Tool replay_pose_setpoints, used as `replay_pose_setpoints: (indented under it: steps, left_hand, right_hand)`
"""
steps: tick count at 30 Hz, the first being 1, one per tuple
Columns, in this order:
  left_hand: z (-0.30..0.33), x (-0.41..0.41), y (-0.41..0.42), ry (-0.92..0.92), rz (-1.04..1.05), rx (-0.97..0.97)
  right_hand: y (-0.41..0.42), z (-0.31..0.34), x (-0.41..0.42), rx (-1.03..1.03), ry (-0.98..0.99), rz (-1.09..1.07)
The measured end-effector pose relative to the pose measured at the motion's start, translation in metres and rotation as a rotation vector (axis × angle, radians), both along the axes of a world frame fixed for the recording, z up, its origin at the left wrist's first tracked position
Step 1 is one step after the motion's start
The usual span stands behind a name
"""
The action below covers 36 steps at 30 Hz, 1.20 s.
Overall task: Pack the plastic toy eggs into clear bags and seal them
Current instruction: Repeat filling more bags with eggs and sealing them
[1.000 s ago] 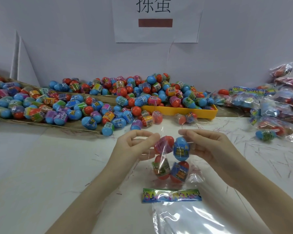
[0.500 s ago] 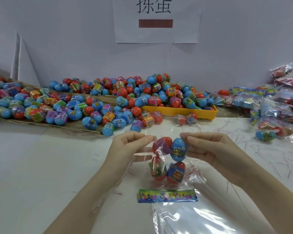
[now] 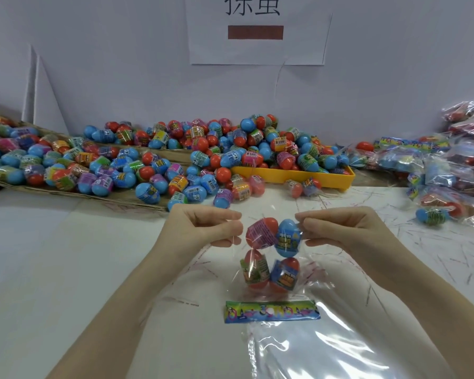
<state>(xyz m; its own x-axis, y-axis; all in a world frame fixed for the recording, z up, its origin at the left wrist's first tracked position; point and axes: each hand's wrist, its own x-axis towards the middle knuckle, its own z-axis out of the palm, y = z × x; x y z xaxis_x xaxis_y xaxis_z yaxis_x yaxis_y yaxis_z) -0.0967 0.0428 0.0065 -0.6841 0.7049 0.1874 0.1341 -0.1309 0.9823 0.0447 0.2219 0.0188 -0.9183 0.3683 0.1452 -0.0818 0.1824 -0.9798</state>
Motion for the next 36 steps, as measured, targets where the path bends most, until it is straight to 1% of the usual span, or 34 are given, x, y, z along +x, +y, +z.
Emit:
replay_pose_setpoints:
  steps: [8,15,20,23,26,31,36]
  left_hand:
    - [0.004,-0.004,-0.005,-0.010,-0.096,-0.039]
    - [0.004,-0.006,-0.007,-0.050,-0.128,-0.030]
    - [0.003,-0.008,-0.007,-0.085,-0.168,-0.019]
    - [0.001,-0.007,-0.006,-0.121,-0.197,-0.002]
    - [-0.001,-0.008,-0.005,-0.119,-0.231,-0.013]
    - [-0.003,-0.012,-0.006,-0.101,-0.277,-0.064]
    - [-0.005,-0.013,-0.005,-0.138,-0.292,-0.045]
  right_hand:
    - [0.002,0.002,0.001,-0.071,0.060,0.021]
    - [0.001,0.000,0.001,-0.061,0.081,0.063]
    - [0.000,0.000,0.001,0.023,0.110,0.052]
    - [-0.003,0.003,0.003,0.077,0.155,0.101]
    - [-0.002,0.002,0.003,0.162,0.131,0.101]
    - [-0.003,0.001,0.002,0.153,0.130,0.096]
    - [-0.003,0.001,0.002,0.181,0.153,0.130]
